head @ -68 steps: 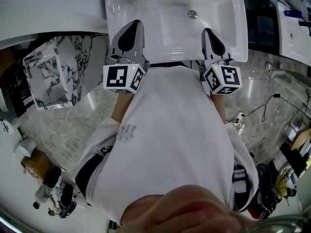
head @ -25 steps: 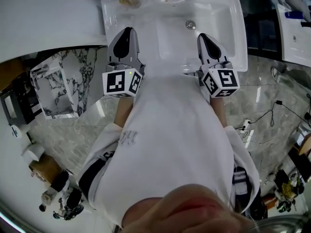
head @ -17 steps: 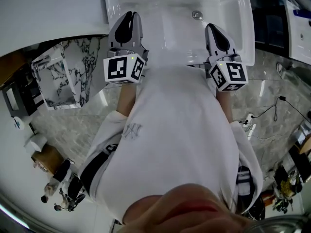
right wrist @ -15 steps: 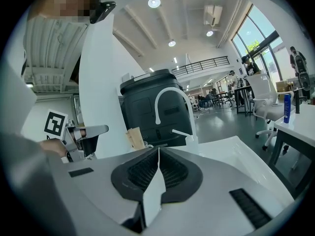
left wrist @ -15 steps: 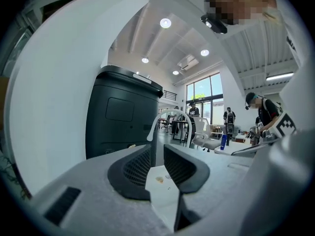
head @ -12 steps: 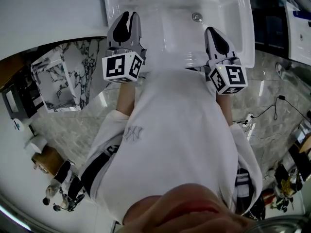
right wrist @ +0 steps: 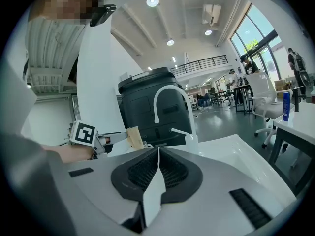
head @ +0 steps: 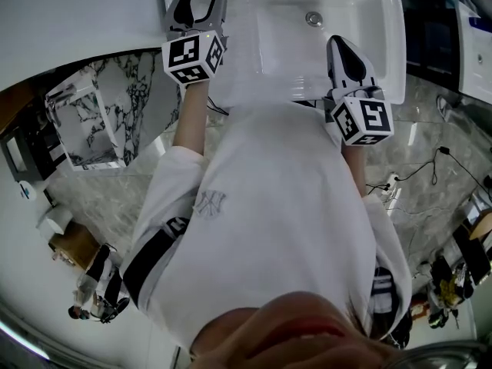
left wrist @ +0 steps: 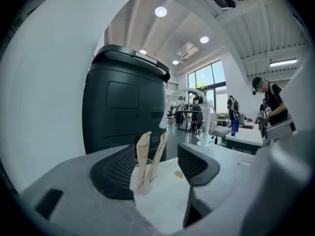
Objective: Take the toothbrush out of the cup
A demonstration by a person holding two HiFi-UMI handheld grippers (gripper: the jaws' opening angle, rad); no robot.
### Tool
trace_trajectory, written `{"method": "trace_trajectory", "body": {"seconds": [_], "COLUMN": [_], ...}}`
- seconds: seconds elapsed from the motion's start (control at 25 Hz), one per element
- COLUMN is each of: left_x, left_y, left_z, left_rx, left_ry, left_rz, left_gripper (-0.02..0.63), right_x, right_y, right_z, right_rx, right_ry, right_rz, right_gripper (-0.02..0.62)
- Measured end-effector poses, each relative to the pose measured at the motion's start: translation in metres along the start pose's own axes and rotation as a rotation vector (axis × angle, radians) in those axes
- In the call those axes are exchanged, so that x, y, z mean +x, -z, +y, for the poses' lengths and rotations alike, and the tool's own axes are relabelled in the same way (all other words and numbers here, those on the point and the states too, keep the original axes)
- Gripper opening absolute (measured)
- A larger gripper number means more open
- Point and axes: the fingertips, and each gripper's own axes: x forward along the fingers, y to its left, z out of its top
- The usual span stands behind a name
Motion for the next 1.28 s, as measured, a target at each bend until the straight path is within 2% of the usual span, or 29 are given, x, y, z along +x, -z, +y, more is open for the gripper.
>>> {"method": "trace_trajectory", "body": {"seconds": [0.48, 1.0, 1.08, 1.28], "left_x": [0.050, 0.078, 0.080, 0.082], "left_y": [0.039, 0.033, 0.033, 0.032], "left_z": [0.015, 0.011, 0.012, 0.013], "left_rx": [0.011, 0.065, 0.070, 0.108], "left_ry": [-0.012, -0.020, -0.028, -0.030], "left_rz": [0.101, 0.097, 0.092, 0.087], "left_gripper": [0.285, 0.281, 0.254, 0.117], "right_x": [0.008, 0.010, 0.010, 0.011], "right_y": [0.014, 0.021, 0.021, 0.021], "right_z": [-0.007, -0.023, -0.024, -0.027], "right_rx": [0.016, 0.038, 0.040, 0.042], "right_ry": [0.013, 0.056, 0.060, 0.066], "right_rz": [0.048, 0.082, 0.080, 0.081], "right_gripper": [0.015, 0.015, 0.015, 0.015]}}
